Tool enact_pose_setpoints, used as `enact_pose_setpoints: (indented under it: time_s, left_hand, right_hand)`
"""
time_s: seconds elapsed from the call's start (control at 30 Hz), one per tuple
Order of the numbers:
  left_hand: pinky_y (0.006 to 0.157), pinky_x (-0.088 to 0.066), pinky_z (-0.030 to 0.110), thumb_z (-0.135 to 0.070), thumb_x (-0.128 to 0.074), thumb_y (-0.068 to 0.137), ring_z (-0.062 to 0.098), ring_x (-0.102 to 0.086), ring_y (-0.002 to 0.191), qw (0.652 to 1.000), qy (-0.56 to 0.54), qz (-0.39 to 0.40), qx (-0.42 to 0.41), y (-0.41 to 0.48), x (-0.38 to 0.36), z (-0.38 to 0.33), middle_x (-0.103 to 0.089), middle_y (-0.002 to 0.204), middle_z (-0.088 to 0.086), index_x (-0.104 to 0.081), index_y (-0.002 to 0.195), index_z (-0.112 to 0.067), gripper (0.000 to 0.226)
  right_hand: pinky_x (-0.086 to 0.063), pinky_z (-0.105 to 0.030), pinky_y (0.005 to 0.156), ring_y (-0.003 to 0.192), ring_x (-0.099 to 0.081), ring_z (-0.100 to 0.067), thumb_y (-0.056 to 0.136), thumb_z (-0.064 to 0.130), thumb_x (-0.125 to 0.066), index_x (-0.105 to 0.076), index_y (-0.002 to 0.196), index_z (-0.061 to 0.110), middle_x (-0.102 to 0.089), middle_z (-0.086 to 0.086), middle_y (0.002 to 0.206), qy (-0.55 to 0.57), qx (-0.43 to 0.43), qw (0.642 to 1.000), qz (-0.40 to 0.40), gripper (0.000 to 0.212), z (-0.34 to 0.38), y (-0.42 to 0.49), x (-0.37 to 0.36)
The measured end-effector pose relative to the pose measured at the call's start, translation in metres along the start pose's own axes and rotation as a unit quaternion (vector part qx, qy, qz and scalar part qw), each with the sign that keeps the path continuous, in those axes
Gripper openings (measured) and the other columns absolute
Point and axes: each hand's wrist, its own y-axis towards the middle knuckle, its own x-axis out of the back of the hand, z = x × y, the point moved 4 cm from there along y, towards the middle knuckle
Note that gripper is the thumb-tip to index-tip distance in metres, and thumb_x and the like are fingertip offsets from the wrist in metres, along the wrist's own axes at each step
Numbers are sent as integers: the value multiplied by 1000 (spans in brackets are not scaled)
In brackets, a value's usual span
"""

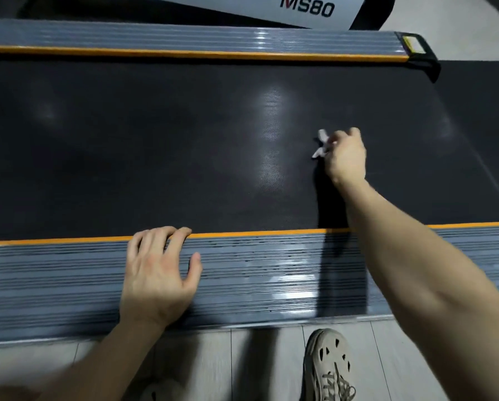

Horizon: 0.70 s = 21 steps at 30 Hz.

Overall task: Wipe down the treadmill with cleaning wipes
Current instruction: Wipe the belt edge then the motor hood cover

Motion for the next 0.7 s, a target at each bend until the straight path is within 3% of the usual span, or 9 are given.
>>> enact_pose_setpoints:
  time_s: [0.03,0.1,0.23,0.3,0.4,0.47,0.53,0.6,0.7]
  left_hand:
    - [122,-32,49,-40,-55,97,25,-56,120,1000,2,-2,-1,0,0,0,-61,125,2,-66,134,-16,45]
    - [122,-32,49,-38,-57,97,25,-56,119,1000,3,-6,-3,0,-1,0,-62,125,2,-66,134,-15,45]
    - [119,-35,52,-36,-58,97,27,-58,118,1000,8,-13,-11,-1,0,-2,-62,124,4,-67,133,-13,43]
    - [117,-37,53,-35,-57,98,28,-59,118,999,24,-10,-23,-1,0,-4,-63,126,6,-67,134,-12,43]
    - [108,-41,51,-35,-54,100,30,-60,114,996,72,11,-57,3,-1,-7,-64,126,7,-68,133,-9,44]
    - [104,-43,50,-34,-53,99,31,-60,111,994,77,15,-71,5,0,-8,-64,125,7,-68,130,-9,42]
    - [104,-43,50,-33,-55,98,31,-60,111,996,57,7,-67,5,0,-6,-64,125,7,-68,128,-8,41]
    - [107,-41,50,-33,-58,97,29,-61,112,998,26,-5,-52,4,-1,-4,-64,124,6,-69,126,-9,39]
    - [113,-39,50,-33,-61,95,27,-61,114,999,-13,-13,-41,5,-1,-2,-64,123,4,-68,124,-11,37]
  right_hand:
    - [-48,-33,87,109,-62,-38,94,16,-56,-72,107,14,-60,-17,119,6,-26,1000,-4,21,-5,3,-4]
    - [-41,-28,77,98,-64,-30,84,37,-56,-72,92,20,-64,-9,105,34,91,994,46,25,39,-28,-20]
    - [-48,-23,85,97,-65,-13,89,16,-74,-81,105,21,-65,1,107,111,399,869,270,19,126,-126,-34]
    - [-47,-26,82,96,-67,-20,90,18,-77,-80,106,19,-65,-3,104,49,387,902,188,16,105,-79,-32]
    - [-50,-41,82,103,-62,-42,99,28,-66,-72,100,9,-57,-16,110,-54,114,991,30,20,36,16,-17]
    - [-52,-42,82,100,-63,-43,93,24,-69,-74,99,9,-56,-17,113,-34,29,999,6,17,33,16,-13]
    - [-49,-36,81,92,-66,-34,91,27,-70,-79,96,18,-58,-11,105,4,156,986,59,14,82,-24,-22]
    - [-47,-30,83,92,-63,-22,98,37,-65,-81,96,25,-57,-2,102,69,336,927,152,20,134,-86,-28]
    - [-51,-33,83,97,-61,-19,102,32,-66,-80,96,21,-55,4,104,129,405,882,203,18,159,-137,-36]
